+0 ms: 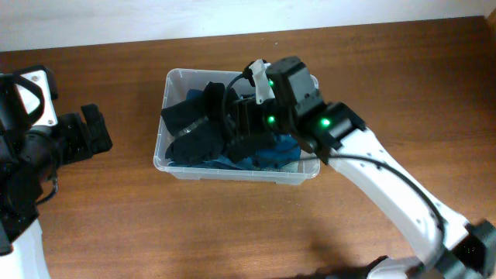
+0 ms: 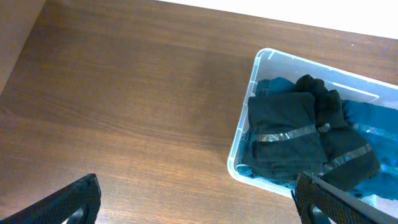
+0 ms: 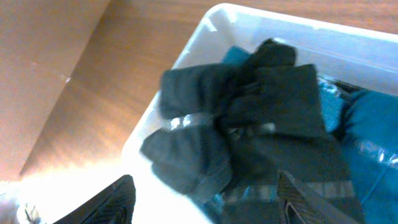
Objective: Pack container
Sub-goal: 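Lower the black garment into the bin and push it down, right gripper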
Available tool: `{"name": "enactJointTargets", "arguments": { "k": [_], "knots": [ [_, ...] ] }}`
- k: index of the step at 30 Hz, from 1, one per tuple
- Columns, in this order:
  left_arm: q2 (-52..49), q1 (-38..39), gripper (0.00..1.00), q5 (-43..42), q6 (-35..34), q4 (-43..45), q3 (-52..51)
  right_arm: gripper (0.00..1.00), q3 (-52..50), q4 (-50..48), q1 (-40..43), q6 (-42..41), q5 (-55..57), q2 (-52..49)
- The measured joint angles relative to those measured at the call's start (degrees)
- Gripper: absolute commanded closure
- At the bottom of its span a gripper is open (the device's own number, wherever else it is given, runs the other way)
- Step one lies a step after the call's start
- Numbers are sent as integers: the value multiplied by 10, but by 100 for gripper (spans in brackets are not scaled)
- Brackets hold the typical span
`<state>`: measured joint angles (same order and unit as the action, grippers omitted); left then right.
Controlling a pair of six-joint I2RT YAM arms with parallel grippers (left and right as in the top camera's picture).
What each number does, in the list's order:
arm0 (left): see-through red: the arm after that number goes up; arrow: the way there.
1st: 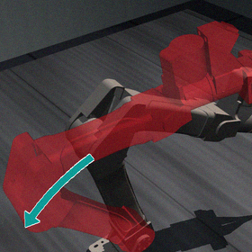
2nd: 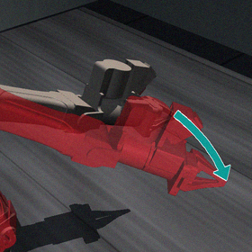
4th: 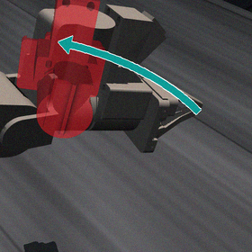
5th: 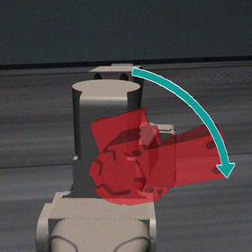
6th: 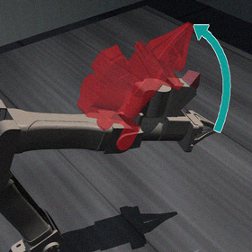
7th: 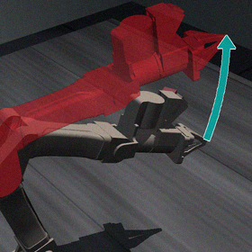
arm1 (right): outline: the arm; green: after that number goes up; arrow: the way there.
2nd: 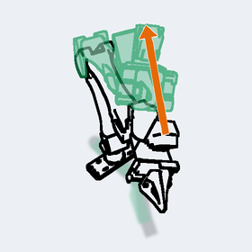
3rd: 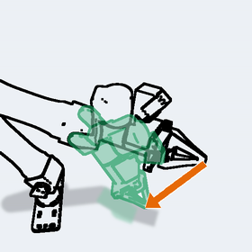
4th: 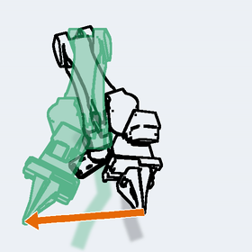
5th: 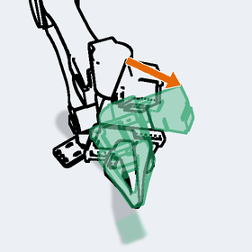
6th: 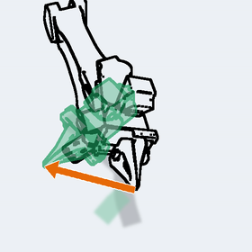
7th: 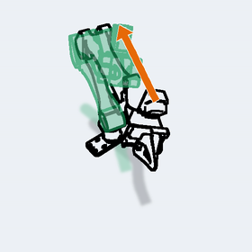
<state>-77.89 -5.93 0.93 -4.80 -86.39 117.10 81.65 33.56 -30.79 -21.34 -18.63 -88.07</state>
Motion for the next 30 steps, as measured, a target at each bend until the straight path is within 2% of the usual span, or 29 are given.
{"name": "enactJointTargets", "arguments": {
  "k": [1,3,11,14,17,24,30],
  "knots": [
    [0,0,1,0,0,0,0,26,0,7,-6,9,1,8],
    [0,0,1,0,0,0,0,1,0,19,-22,37,6,17],
    [0,0,1,0,0,0,0,2,0,31,-63,105,22,41],
    [0,0,0,0,0,0,0,2,0,68,-56,126,43,73],
    [0,0,1,0,0,0,0,2,0,85,-23,137,56,108],
    [0,0,1,0,0,0,0,2,0,132,119,190,76,232],
    [0,0,1,0,0,0,0,2,-1,214,169,225,151,341]
  ]
}}
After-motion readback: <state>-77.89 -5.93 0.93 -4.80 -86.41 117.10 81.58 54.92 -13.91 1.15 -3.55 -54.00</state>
